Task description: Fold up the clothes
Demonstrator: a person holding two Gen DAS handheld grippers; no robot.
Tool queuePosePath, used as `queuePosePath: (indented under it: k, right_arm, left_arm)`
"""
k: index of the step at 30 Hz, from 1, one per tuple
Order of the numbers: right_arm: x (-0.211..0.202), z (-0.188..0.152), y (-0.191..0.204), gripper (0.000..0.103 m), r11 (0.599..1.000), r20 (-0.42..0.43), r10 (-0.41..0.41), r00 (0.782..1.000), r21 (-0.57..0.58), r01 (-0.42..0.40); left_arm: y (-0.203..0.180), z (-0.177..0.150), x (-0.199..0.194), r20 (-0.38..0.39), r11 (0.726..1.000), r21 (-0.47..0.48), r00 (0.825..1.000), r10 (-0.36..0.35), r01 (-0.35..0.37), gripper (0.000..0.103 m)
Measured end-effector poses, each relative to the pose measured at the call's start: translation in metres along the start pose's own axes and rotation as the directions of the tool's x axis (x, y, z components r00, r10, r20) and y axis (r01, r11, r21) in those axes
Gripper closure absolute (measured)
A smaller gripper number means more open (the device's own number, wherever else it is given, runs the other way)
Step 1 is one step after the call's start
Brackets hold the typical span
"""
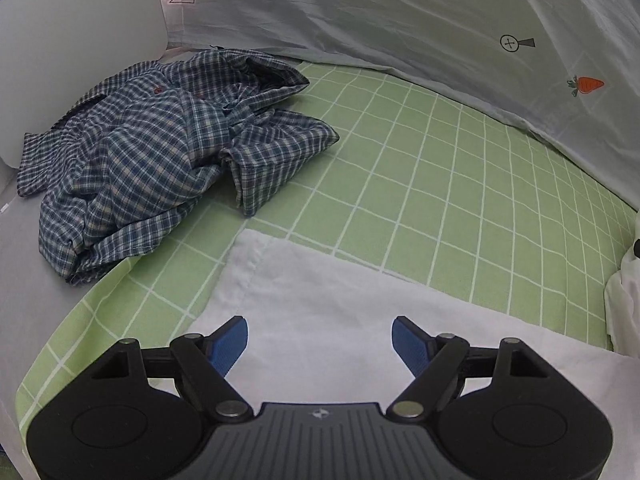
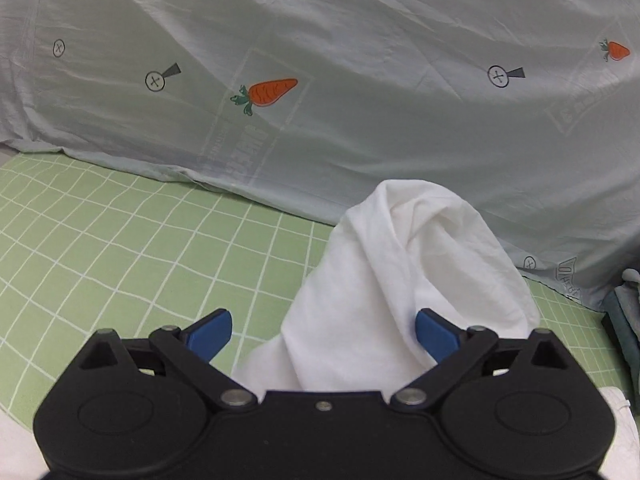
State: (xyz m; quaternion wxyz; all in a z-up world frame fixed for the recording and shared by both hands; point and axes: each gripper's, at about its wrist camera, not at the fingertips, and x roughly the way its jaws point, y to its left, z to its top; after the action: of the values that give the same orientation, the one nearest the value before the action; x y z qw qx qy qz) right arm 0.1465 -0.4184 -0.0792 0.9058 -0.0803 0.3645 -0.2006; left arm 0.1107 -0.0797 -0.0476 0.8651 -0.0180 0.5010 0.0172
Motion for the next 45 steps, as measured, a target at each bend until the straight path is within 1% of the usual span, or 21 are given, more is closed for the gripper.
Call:
queuePosePath:
  k: [3, 5, 6, 8, 10, 11, 12, 14, 17, 19, 20, 22, 24, 27, 29, 31, 33, 37, 42, 44, 45]
  right_arm:
    - [0.023, -0.004, 0.01, 0.007, 0.998, -0.089, -0.064, 0.994, -0.015, 0.063]
    - [0.027, -0.008, 0.003, 0.012, 0.998, -0.105, -0.051, 0.993, 0.025, 0.054]
    - [0.026, -0.009, -0.001, 0.021, 0.998, -0.107, -0.04, 0.993, 0.044, 0.045]
    - [0.016, -0.008, -0.013, 0.047, 0.996, -0.1, -0.01, 0.995, 0.089, 0.019]
    - [0.0, -0.011, -0.036, 0.086, 0.985, -0.07, 0.027, 0.997, 0.17, -0.015]
    - [-0.008, -0.015, -0.051, 0.093, 0.974, -0.058, 0.047, 0.997, 0.225, -0.033]
    - [-0.016, -0.021, -0.067, 0.095, 0.958, -0.048, 0.061, 0.997, 0.283, -0.045]
    - [-0.035, -0.036, -0.107, 0.095, 0.917, -0.02, 0.064, 0.998, 0.396, -0.051]
    - [-0.054, -0.065, -0.152, 0.094, 0.887, -0.032, -0.012, 0.999, 0.461, 0.025]
    - [-0.058, -0.087, -0.177, 0.092, 0.859, -0.076, -0.063, 0.995, 0.504, 0.093]
    - [-0.057, -0.102, -0.191, 0.091, 0.835, -0.112, -0.09, 0.99, 0.533, 0.137]
    - [-0.059, -0.125, -0.208, 0.081, 0.787, -0.154, -0.118, 0.981, 0.588, 0.187]
    - [-0.06, -0.14, -0.221, 0.081, 0.739, -0.163, -0.124, 0.979, 0.643, 0.201]
    - [-0.059, -0.144, -0.234, 0.08, 0.654, -0.178, -0.111, 0.978, 0.728, 0.207]
    - [-0.062, -0.136, -0.233, 0.072, 0.661, -0.193, -0.143, 0.971, 0.711, 0.239]
    - [-0.069, -0.123, -0.222, 0.052, 0.709, -0.188, -0.228, 0.955, 0.641, 0.295]
    - [-0.078, -0.107, -0.211, 0.045, 0.76, -0.138, -0.315, 0.939, 0.556, 0.336]
    - [-0.088, -0.078, -0.19, 0.045, 0.812, -0.033, -0.422, 0.906, 0.431, 0.394]
    - [-0.091, -0.05, -0.154, 0.046, 0.861, 0.119, -0.464, 0.878, 0.294, 0.416]
    - [-0.087, -0.044, -0.144, 0.048, 0.88, 0.127, -0.44, 0.889, 0.256, 0.399]
    - [-0.079, -0.043, -0.145, 0.056, 0.89, 0.096, -0.407, 0.908, 0.266, 0.37]
  left_arm:
    - [-0.002, 0.003, 0.007, -0.01, 1.0, -0.001, 1.0, -0.003, 0.003, 0.023]
    - [-0.002, 0.001, 0.008, -0.016, 1.0, -0.011, 1.0, -0.012, 0.011, 0.023]
    - [-0.002, -0.001, 0.008, -0.02, 1.0, -0.015, 1.0, -0.013, 0.013, 0.023]
    - [-0.003, -0.006, 0.007, -0.028, 1.0, -0.021, 1.0, -0.012, 0.011, 0.023]
    - [-0.004, -0.011, 0.004, -0.031, 1.0, -0.027, 0.999, -0.01, 0.009, 0.023]
    - [-0.006, -0.013, 0.002, -0.03, 1.0, -0.027, 0.999, -0.009, 0.008, 0.023]
    - [-0.007, -0.015, 0.0, -0.029, 1.0, -0.028, 1.0, -0.009, 0.008, 0.023]
    - [-0.011, -0.02, -0.004, -0.028, 1.0, -0.029, 1.0, -0.008, 0.008, 0.023]
    - [-0.016, -0.026, -0.011, -0.025, 1.0, -0.03, 1.0, -0.008, 0.007, 0.023]
    - [-0.02, -0.03, -0.014, -0.024, 0.999, -0.032, 1.0, -0.008, 0.007, 0.023]
    - [-0.021, -0.032, -0.016, -0.024, 0.999, -0.035, 1.0, -0.01, 0.009, 0.023]
    - [-0.025, -0.035, -0.019, -0.022, 0.999, -0.036, 1.0, -0.014, 0.013, 0.023]
    - [-0.028, -0.037, -0.022, -0.016, 0.999, -0.033, 1.0, -0.016, 0.016, 0.023]
    - [-0.032, -0.041, -0.026, -0.011, 0.999, -0.028, 1.0, -0.018, 0.018, 0.023]
    - [-0.034, -0.044, -0.027, -0.015, 1.0, -0.024, 1.0, -0.018, 0.018, 0.023]
    - [-0.034, -0.046, -0.027, -0.021, 1.0, -0.022, 1.0, -0.016, 0.015, 0.023]
    - [-0.036, -0.045, -0.026, -0.024, 1.0, -0.018, 1.0, -0.015, 0.015, 0.023]
    - [-0.038, -0.044, -0.024, -0.031, 1.0, -0.008, 0.999, -0.016, 0.016, 0.023]
    - [-0.042, -0.041, -0.019, -0.041, 1.0, 0.008, 0.999, -0.023, 0.023, 0.023]
    - [-0.042, -0.04, -0.016, -0.048, 1.0, 0.006, 0.999, -0.024, 0.024, 0.023]
    - [-0.041, -0.04, -0.015, -0.051, 1.0, 0.003, 0.998, -0.024, 0.024, 0.023]
